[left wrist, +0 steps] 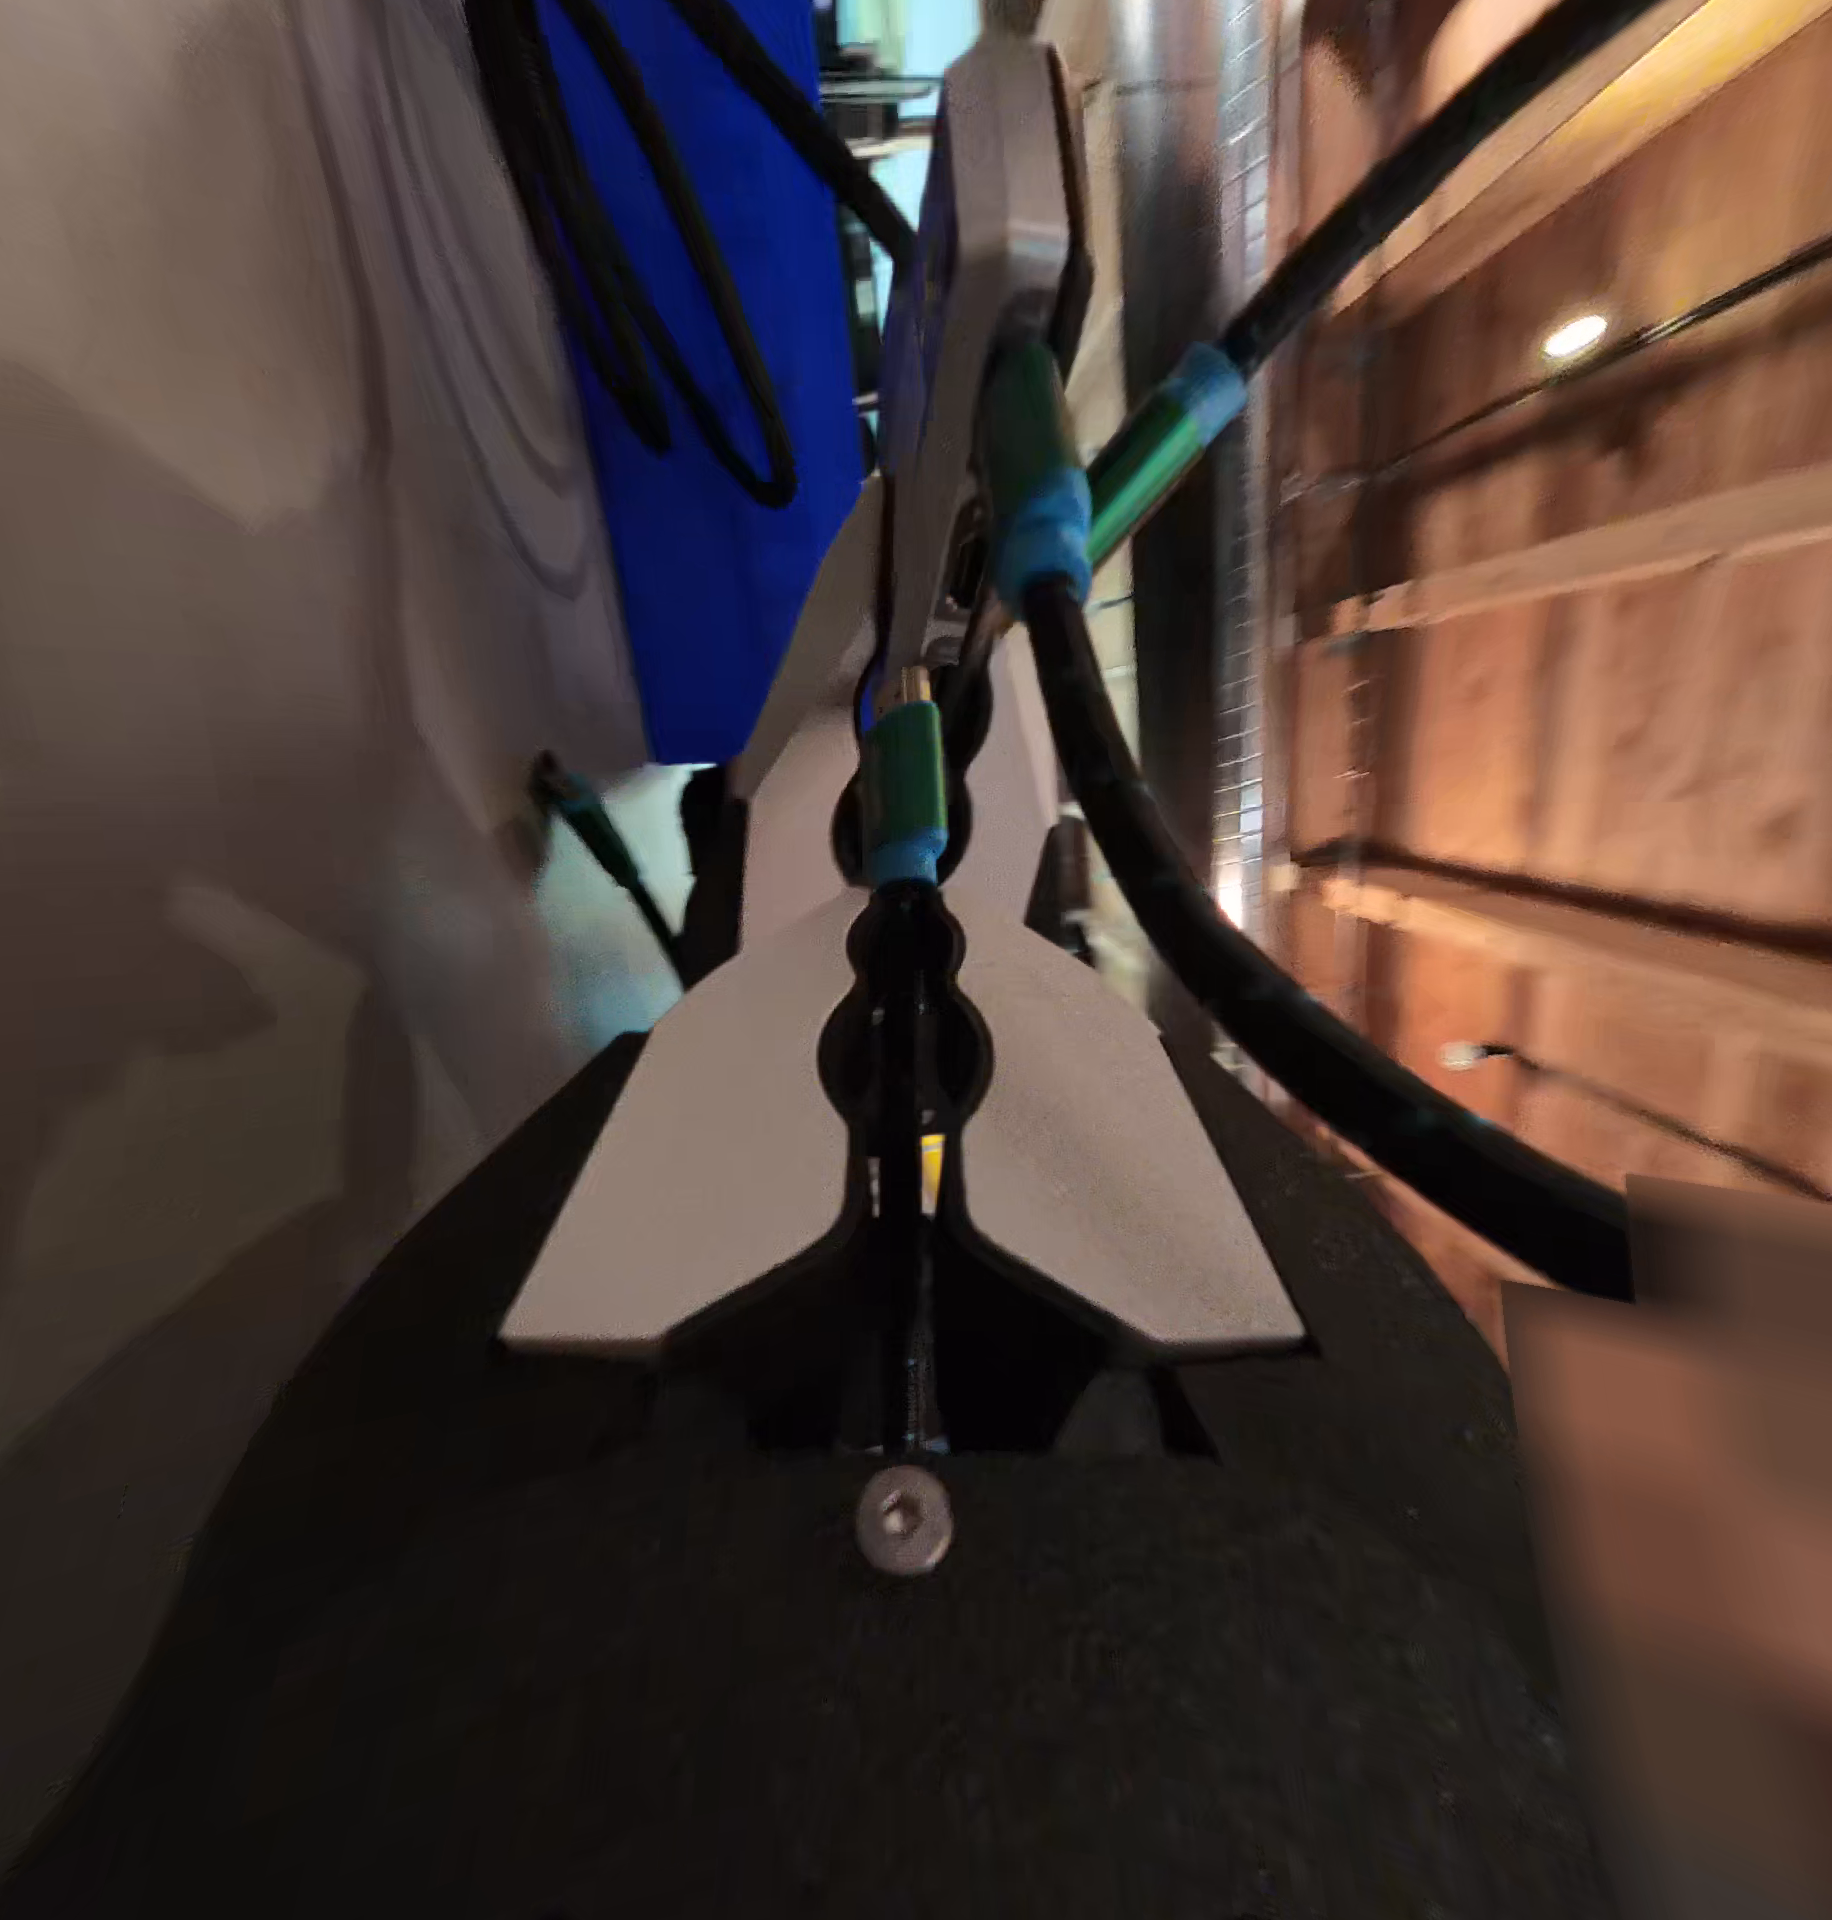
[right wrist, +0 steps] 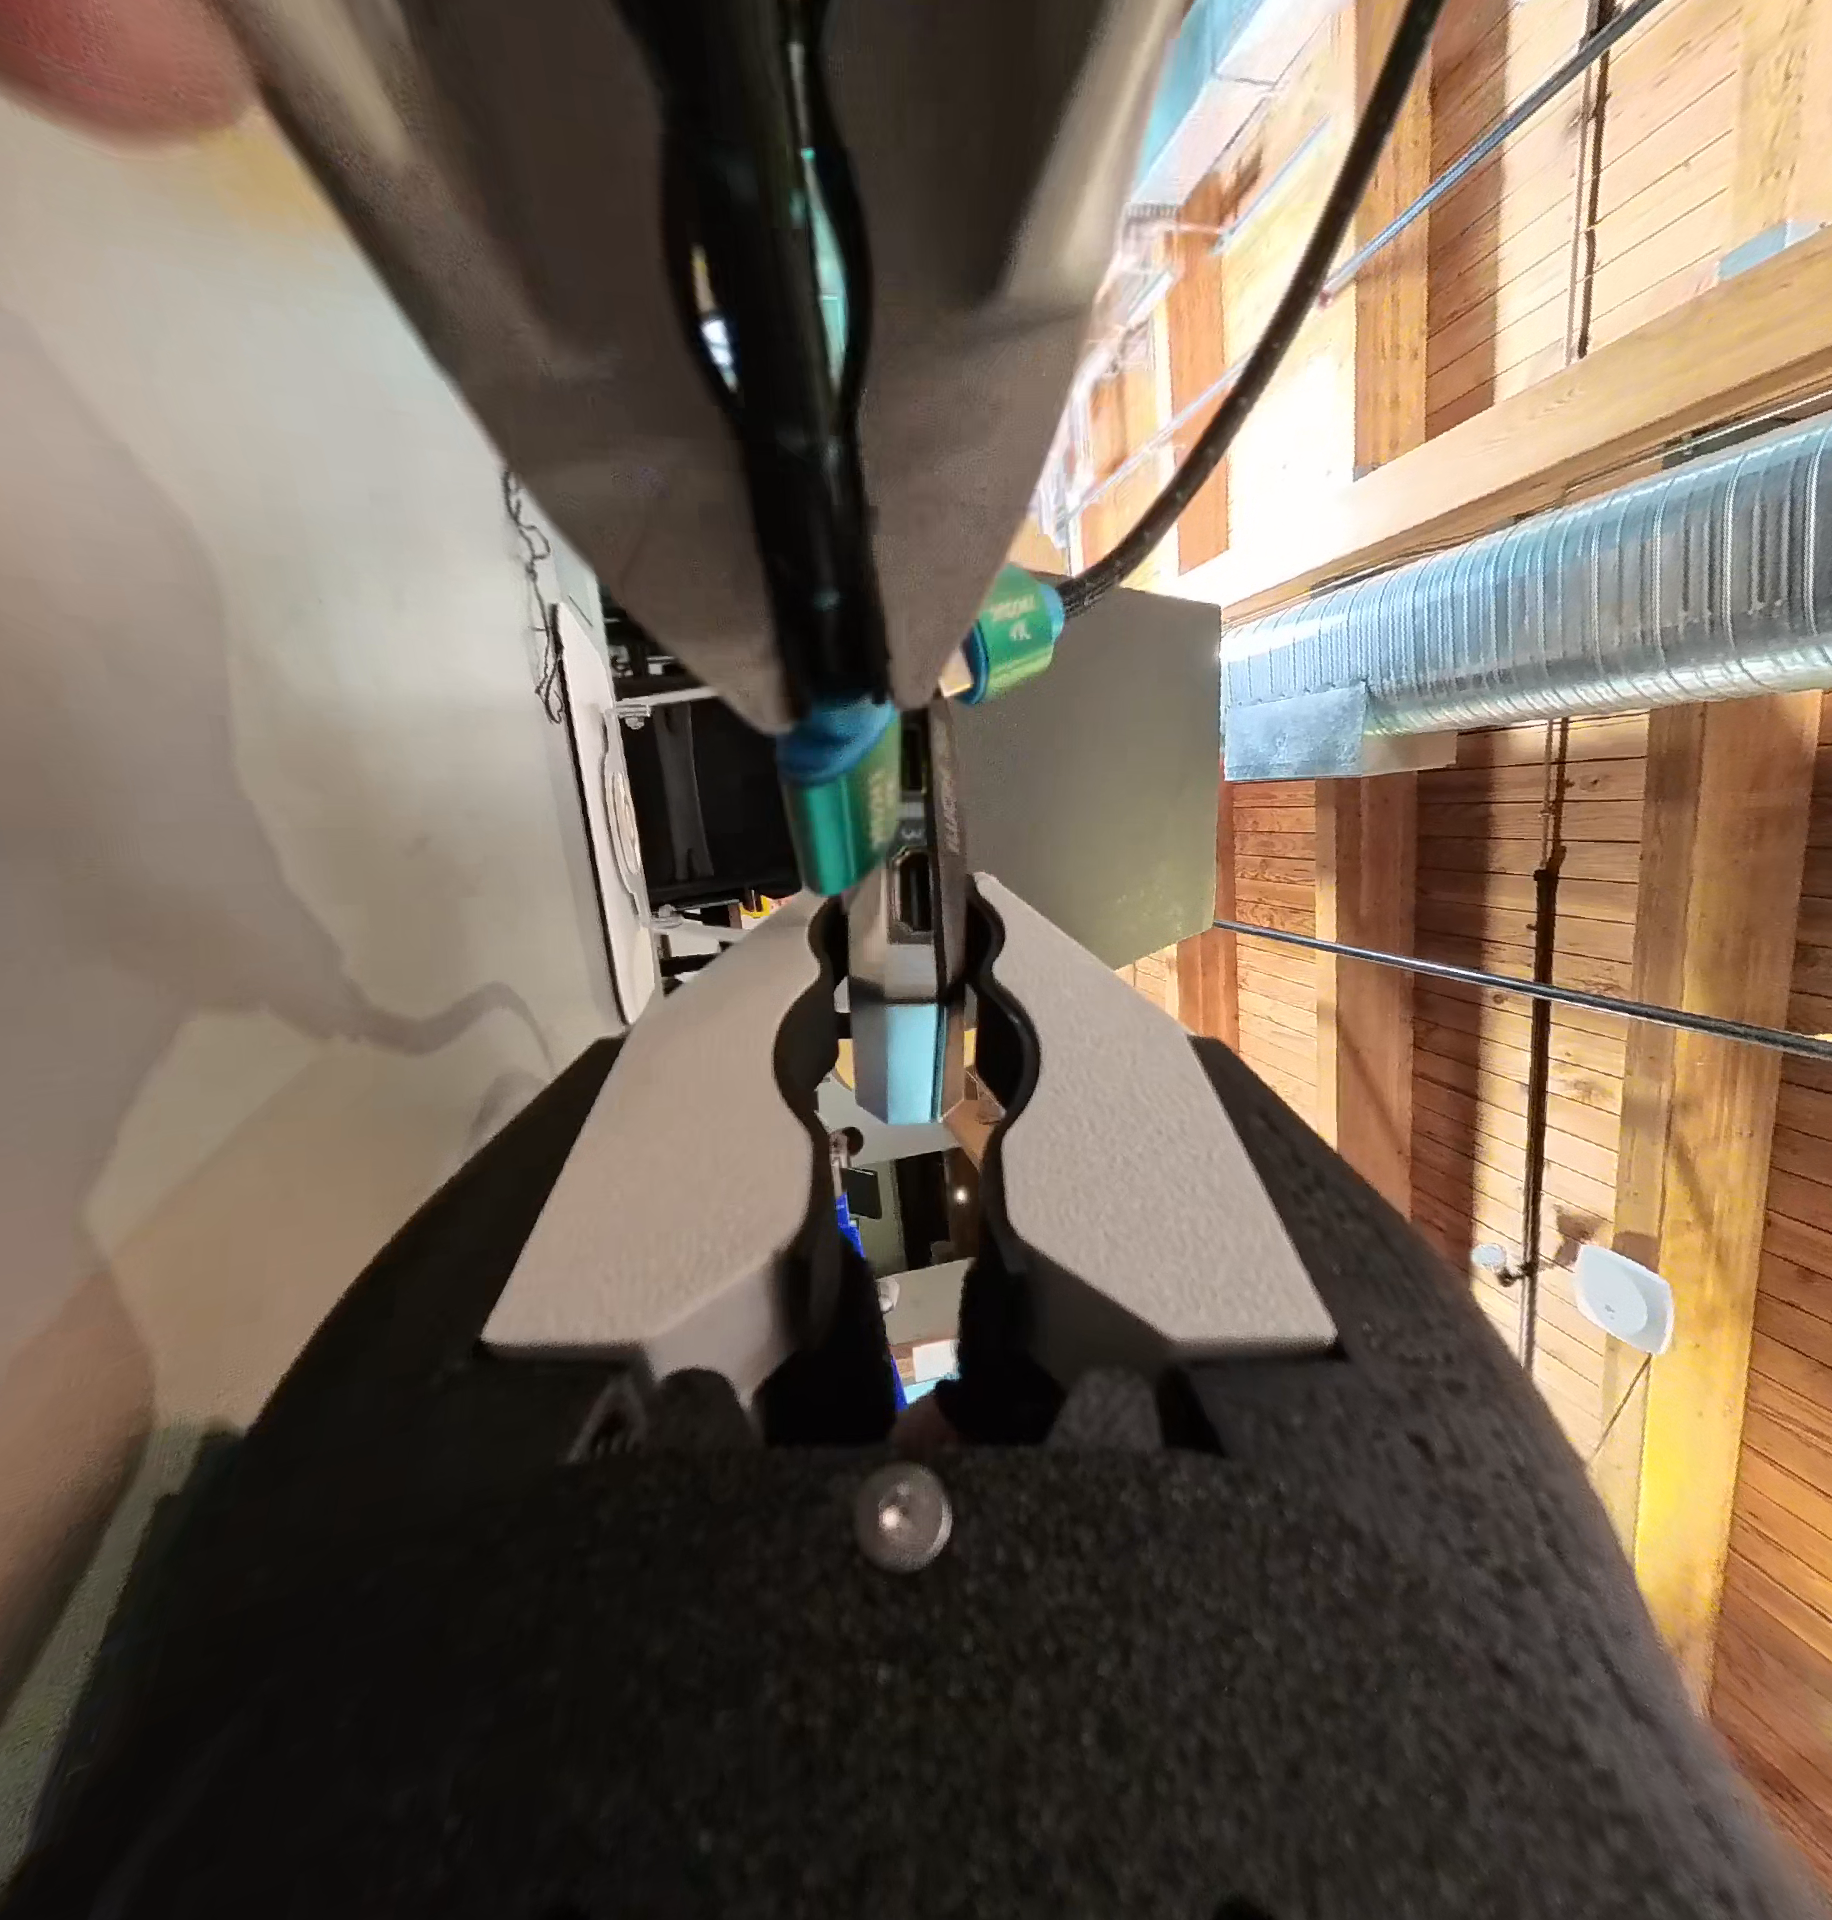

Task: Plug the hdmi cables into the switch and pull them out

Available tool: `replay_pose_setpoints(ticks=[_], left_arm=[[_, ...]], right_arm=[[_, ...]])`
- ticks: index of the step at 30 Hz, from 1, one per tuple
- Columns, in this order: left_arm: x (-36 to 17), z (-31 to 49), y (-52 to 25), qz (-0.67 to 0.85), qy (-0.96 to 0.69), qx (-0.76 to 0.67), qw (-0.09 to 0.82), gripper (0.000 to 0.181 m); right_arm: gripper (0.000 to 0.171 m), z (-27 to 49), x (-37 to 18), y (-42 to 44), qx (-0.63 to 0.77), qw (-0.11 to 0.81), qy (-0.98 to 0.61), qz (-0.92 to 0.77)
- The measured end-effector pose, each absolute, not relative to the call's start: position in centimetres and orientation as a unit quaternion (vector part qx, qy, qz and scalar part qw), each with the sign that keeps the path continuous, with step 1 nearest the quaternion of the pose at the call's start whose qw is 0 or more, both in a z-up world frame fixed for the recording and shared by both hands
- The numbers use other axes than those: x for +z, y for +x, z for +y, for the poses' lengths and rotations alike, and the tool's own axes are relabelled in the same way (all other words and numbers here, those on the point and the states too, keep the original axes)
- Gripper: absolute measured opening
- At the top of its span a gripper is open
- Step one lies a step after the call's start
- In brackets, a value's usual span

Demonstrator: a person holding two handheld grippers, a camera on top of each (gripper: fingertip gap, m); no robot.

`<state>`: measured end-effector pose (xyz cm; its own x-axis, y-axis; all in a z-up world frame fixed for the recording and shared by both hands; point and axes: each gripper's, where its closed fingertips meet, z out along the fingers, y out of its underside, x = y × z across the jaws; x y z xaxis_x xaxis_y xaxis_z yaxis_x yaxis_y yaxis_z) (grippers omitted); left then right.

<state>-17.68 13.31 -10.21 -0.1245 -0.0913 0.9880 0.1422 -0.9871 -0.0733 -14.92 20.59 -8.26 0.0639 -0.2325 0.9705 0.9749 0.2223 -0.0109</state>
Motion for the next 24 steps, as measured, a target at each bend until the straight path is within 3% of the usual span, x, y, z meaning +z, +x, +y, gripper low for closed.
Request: replay_pose_setpoints(ticks=[13,24], left_arm=[[-8.6,13.2,-17.4,-0.067,-0.561,-0.824,0.023,0.006],[-8.2,13.1,-17.3,-0.082,-0.54,-0.837,0.019,0.006]], right_arm=[[0.019,20.6,-8.3,-14.9,-0.485,0.624,-0.39,-0.472],[0.019,20.5,-6.1,-13.3,-0.432,0.684,-0.436,-0.395]])
